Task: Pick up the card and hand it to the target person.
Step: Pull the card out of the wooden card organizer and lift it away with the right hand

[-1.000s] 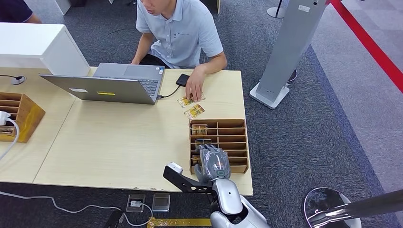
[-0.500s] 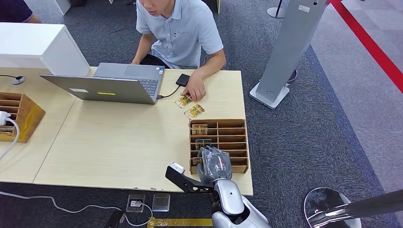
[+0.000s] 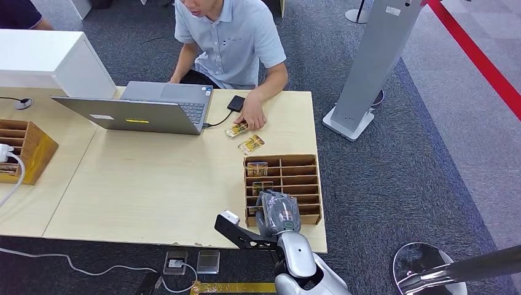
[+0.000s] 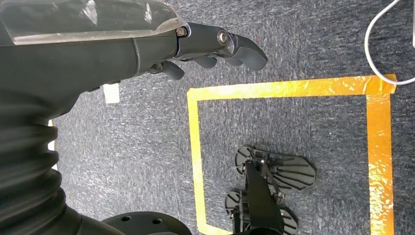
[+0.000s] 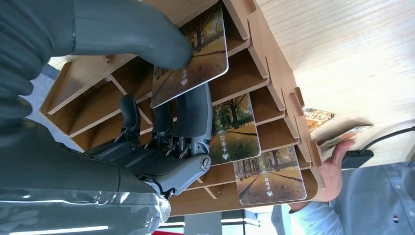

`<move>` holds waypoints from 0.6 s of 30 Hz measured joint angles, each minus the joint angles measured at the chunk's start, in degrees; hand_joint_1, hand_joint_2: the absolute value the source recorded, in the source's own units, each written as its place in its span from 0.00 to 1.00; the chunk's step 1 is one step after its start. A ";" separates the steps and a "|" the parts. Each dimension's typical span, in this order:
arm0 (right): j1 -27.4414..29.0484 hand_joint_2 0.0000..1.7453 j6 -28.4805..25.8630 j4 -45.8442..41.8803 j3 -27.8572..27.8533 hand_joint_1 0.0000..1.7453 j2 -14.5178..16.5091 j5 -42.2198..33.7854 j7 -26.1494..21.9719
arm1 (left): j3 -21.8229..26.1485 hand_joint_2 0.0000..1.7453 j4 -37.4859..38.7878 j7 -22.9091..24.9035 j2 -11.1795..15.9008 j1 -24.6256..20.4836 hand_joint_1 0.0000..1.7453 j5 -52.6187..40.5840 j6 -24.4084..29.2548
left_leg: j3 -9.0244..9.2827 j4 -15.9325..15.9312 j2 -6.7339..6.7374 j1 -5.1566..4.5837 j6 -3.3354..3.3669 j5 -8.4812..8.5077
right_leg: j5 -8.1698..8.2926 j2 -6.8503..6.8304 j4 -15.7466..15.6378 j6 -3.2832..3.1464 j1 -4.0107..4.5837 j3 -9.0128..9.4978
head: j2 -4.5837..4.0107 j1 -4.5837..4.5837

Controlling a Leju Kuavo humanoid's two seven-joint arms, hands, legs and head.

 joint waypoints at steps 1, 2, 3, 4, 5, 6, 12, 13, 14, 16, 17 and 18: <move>-0.02 1.00 -0.05 0.00 0.00 0.69 0.00 -0.18 -0.01 | -0.03 1.00 0.00 -0.02 0.00 0.00 0.00 0.00 0.01 | 0.00 0.00 0.00 0.00 0.00 0.00 | 0.00 0.00 0.00 0.00 0.00 0.00 | 0.00 0.00; -0.03 1.00 -0.09 0.00 0.00 0.71 0.00 -0.32 -0.01 | -0.04 1.00 0.00 -0.05 0.00 0.00 0.00 0.00 0.01 | 0.00 0.00 0.00 0.00 0.00 0.00 | 0.00 0.00 0.00 0.00 0.00 0.00 | 0.00 0.00; -0.05 1.00 -0.14 0.00 0.00 0.74 0.00 -0.45 -0.01 | -0.04 1.00 0.00 -0.08 0.00 0.00 0.00 0.00 0.01 | 0.00 0.00 0.00 0.00 0.00 0.00 | 0.00 0.00 0.00 0.00 0.00 0.00 | 0.00 0.00; -0.06 1.00 -0.19 0.00 0.00 0.79 0.00 -0.51 -0.01 | -0.04 1.00 0.01 -0.10 0.00 0.00 0.00 0.00 0.01 | 0.00 0.00 0.00 0.00 0.00 0.00 | 0.00 0.00 0.00 0.00 0.00 0.00 | 0.00 0.00; -0.07 1.00 -0.23 0.00 0.00 0.86 0.00 -0.53 0.00 | -0.04 1.00 0.01 -0.12 0.00 0.00 0.00 0.00 0.02 | 0.00 0.00 0.00 0.00 0.00 0.00 | 0.00 0.00 0.00 0.00 0.00 0.00 | 0.00 0.00; -0.07 1.00 -0.27 0.00 0.00 0.92 0.00 -0.57 0.00 | -0.04 1.00 0.01 -0.14 0.00 0.00 0.00 0.00 0.02 | 0.01 0.00 0.00 0.00 0.00 0.00 | 0.00 0.00 0.00 0.00 0.00 0.00 | 0.00 -0.01; -0.08 1.00 -0.43 0.00 0.04 1.00 0.01 -1.01 -0.01 | -0.05 1.00 0.00 -0.29 0.00 -0.03 0.00 0.00 0.05 | 0.01 0.00 0.00 0.00 0.00 0.00 | 0.00 0.00 0.00 0.00 0.00 0.01 | 0.00 -0.01; -0.08 1.00 -0.44 0.00 0.04 1.00 0.01 -1.03 -0.01 | -0.05 1.00 0.00 -0.32 0.00 -0.03 0.00 -0.02 0.06 | 0.01 0.00 0.00 0.00 0.00 0.00 | 0.00 0.00 0.00 0.00 0.00 0.01 | 0.00 -0.01; -0.08 1.00 -0.44 0.00 0.05 1.00 0.02 -1.05 -0.01 | -0.06 1.00 0.00 -0.36 0.00 -0.03 0.00 -0.08 0.08 | 0.01 0.00 0.00 0.00 0.00 0.00 | 0.00 0.00 0.00 0.00 0.00 0.01 | 0.00 0.00; -0.08 1.00 -0.46 0.00 0.06 1.00 0.02 -1.08 -0.06 | -0.08 1.00 0.00 -0.54 0.00 -0.04 0.00 -0.33 0.11 | 0.02 0.00 0.00 0.00 0.00 0.00 | 0.00 0.00 0.00 0.00 0.00 0.02 | 0.00 0.00; -0.08 1.00 -0.48 0.00 0.07 1.00 0.02 -1.10 -0.10 | -0.10 1.00 0.00 -0.68 0.00 -0.04 0.00 -0.45 0.11 | 0.02 0.00 0.00 0.00 0.00 0.00 | 0.00 0.00 0.00 0.00 0.00 0.02 | 0.00 0.00; -0.08 1.00 -0.52 0.00 0.08 1.00 0.02 -1.11 -0.14 | -0.12 1.00 -0.01 -0.81 0.00 -0.04 0.00 -0.53 0.14 | 0.02 0.00 0.00 0.00 0.00 0.00 | 0.00 0.00 0.00 0.00 0.00 0.02 | 0.00 0.00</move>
